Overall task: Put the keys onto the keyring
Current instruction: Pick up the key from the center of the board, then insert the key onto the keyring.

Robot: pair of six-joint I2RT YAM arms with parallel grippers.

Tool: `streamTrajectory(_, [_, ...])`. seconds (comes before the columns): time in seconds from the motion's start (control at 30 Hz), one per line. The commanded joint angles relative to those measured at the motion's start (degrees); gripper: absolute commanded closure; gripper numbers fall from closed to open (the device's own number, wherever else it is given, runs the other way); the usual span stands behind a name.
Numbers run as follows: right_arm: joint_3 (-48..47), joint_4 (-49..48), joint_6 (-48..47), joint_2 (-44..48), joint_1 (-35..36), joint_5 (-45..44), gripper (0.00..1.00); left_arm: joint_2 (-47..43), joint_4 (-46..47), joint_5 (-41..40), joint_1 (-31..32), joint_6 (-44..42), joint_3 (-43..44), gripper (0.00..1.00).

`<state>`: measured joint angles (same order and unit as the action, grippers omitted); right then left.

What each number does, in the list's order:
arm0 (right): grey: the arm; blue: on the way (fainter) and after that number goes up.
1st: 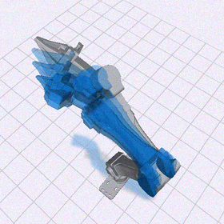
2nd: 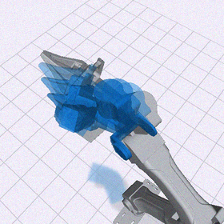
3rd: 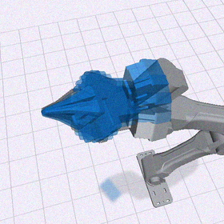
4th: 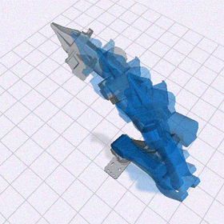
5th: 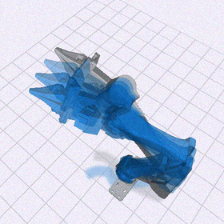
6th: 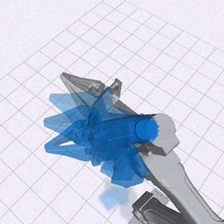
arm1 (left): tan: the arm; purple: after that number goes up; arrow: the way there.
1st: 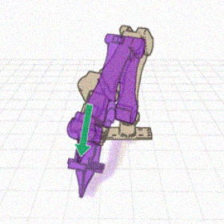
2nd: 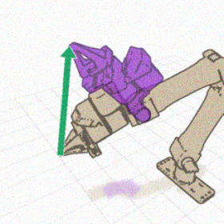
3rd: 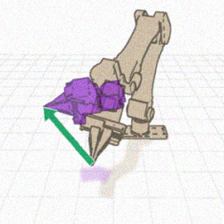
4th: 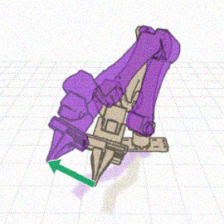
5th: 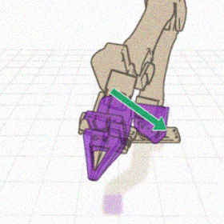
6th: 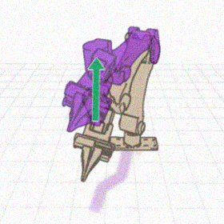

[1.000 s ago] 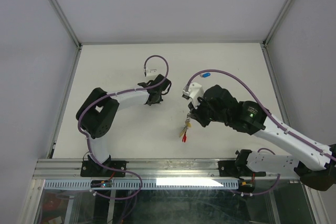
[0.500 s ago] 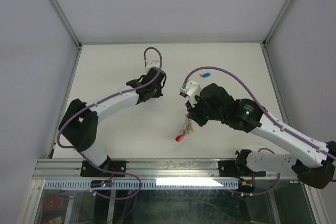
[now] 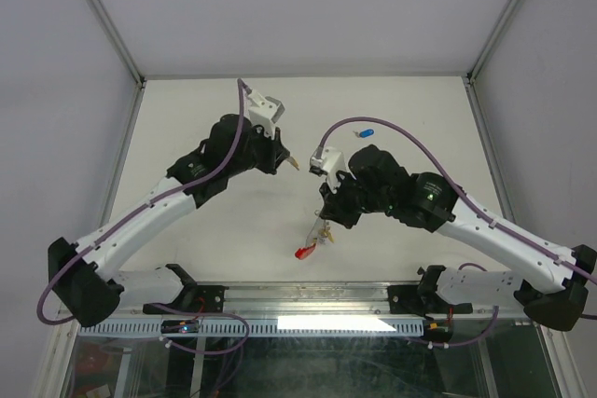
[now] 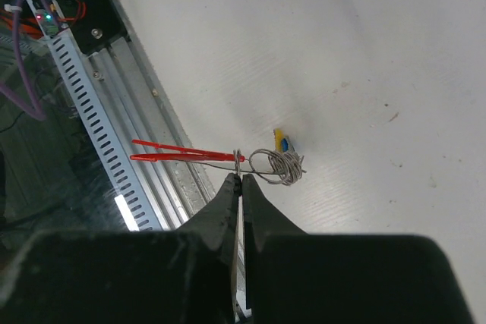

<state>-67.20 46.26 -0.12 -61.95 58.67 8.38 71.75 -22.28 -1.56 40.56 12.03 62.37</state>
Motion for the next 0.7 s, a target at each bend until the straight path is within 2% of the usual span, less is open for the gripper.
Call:
streamTrajectory(0.0, [-2.5, -6.8, -0.9, 0.9, -0.2, 6.2, 1.00, -7.0, 5.9, 13.0, 0.4, -10.6, -0.3, 1.00])
streamTrajectory(0.17, [-3.2, -10.7, -0.9, 2.8, -0.6, 7.1, 1.00, -12.9, 7.1, 21.6, 0.4, -17.7, -1.4, 1.00])
streamTrajectory(0.27, [-3.6, -14.4, 0.1, 3.4, -1.7, 11.3, 1.00, -16.3, 8.0, 27.5, 0.3, -20.6, -1.8, 1.00])
streamTrajectory(0.5, [-1.5, -25.8, 6.6, 4.7, -11.4, 31.3, 1.00, -21.0, 8.4, 37.7, 0.4, -24.2, -1.1, 1.00])
streamTrajectory(0.67, [-0.2, -32.1, 9.3, 5.0, -15.3, 42.7, 1.00, -22.5, 9.5, 41.3, 0.4, -25.0, -0.5, 1.00])
